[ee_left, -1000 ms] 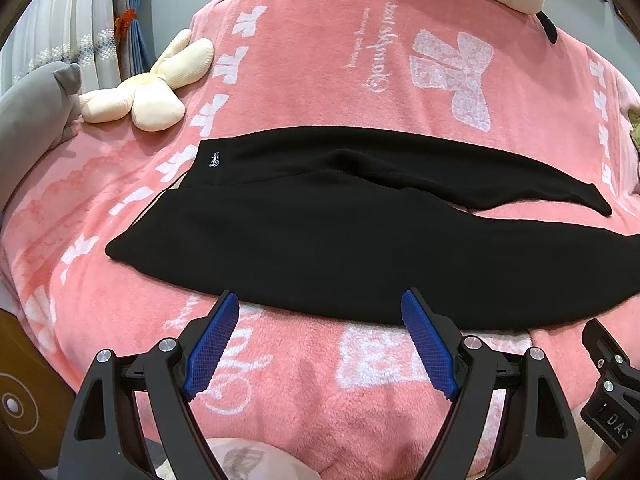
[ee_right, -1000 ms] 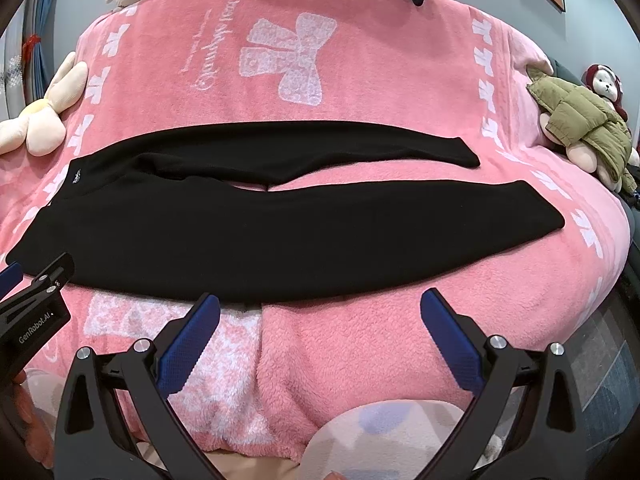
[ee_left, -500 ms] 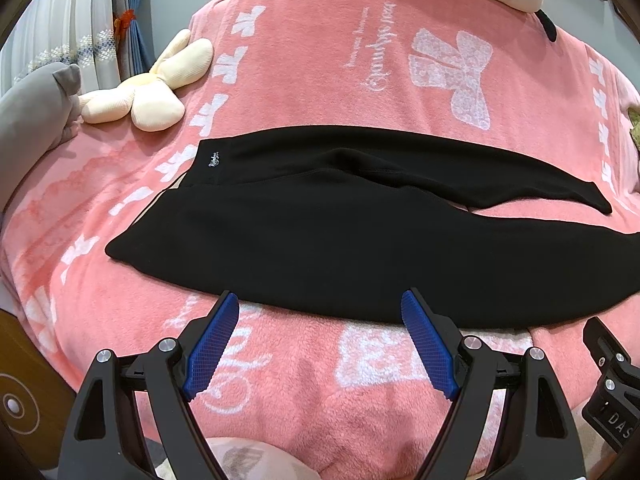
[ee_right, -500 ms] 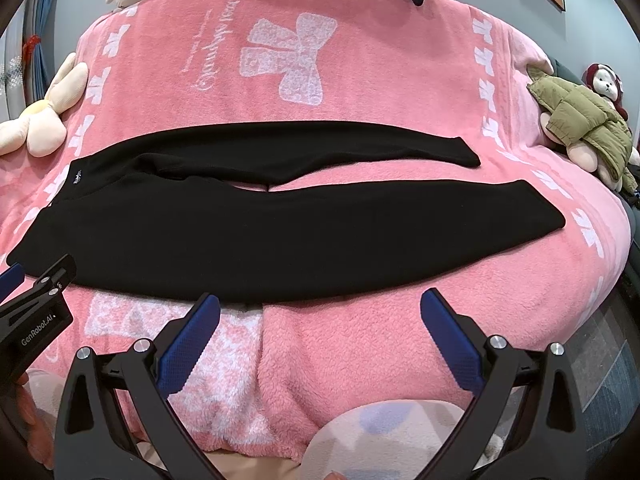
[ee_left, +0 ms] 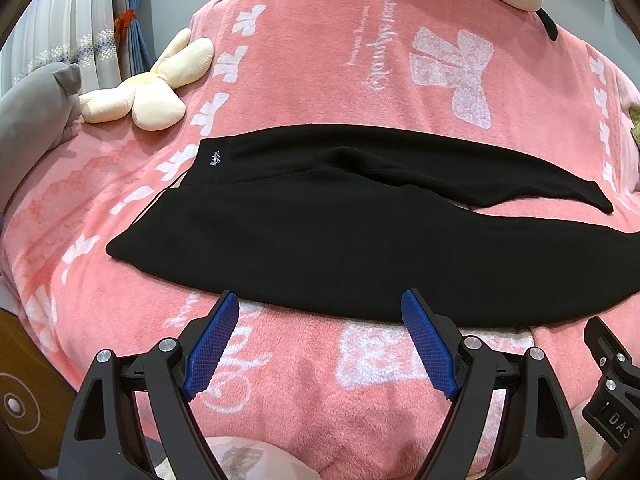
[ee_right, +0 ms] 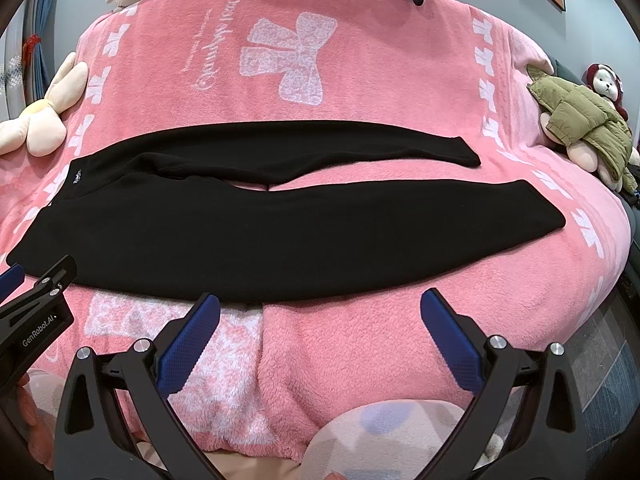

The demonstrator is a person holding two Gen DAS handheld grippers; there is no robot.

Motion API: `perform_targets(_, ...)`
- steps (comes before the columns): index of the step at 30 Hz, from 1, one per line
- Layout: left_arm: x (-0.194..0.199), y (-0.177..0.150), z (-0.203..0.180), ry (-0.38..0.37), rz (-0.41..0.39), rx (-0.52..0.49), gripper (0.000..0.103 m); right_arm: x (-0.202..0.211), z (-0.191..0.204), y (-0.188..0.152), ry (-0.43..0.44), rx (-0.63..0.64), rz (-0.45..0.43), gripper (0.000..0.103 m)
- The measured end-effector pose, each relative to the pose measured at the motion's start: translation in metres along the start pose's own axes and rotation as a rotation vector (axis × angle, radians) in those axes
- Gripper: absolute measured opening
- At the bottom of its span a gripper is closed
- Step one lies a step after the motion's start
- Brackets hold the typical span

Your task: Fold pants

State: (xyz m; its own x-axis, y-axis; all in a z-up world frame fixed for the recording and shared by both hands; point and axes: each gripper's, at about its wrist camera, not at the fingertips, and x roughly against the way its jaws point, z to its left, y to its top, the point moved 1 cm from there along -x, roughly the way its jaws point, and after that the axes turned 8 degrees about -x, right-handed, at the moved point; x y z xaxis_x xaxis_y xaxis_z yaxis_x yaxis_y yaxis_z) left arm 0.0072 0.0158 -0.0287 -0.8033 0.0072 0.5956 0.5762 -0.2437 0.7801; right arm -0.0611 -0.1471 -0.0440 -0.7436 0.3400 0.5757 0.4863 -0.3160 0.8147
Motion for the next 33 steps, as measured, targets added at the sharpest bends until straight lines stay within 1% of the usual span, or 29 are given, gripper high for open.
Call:
perform_targets(13,0.007,-0.010,-0.001,0.000,0.000,-0.008,0.080,0.000,0.000,0.000,0.000,-0.002,0.001,0.098)
perform_targets(14,-0.001,0.001,-0.001,0.001,0.001,-0.004,0.080,0.000,0.001,0.000,-0.001,-0.002,0.000,0.098)
perform_targets(20,0.002,-0.003,0.000,-0.003,0.003,-0.004,0.080,0.000,0.000,0.000,0.000,-0.003,0.001,0.098)
perform_targets(29,0.000,0.000,-0.001,-0.004,0.003,-0.005,0.080,0.000,0.001,-0.001,-0.001,-0.002,0.000,0.098)
perform_targets(31,0.000,0.001,-0.001,-0.006,0.002,-0.004,0.080,0.000,0.001,-0.001,0.003,0.001,0.009,0.098)
perform_targets(33,0.001,-0.001,-0.001,-0.019,0.001,0.000,0.081,-0.003,0.000,-0.001,0.023,0.003,0.043,0.098)
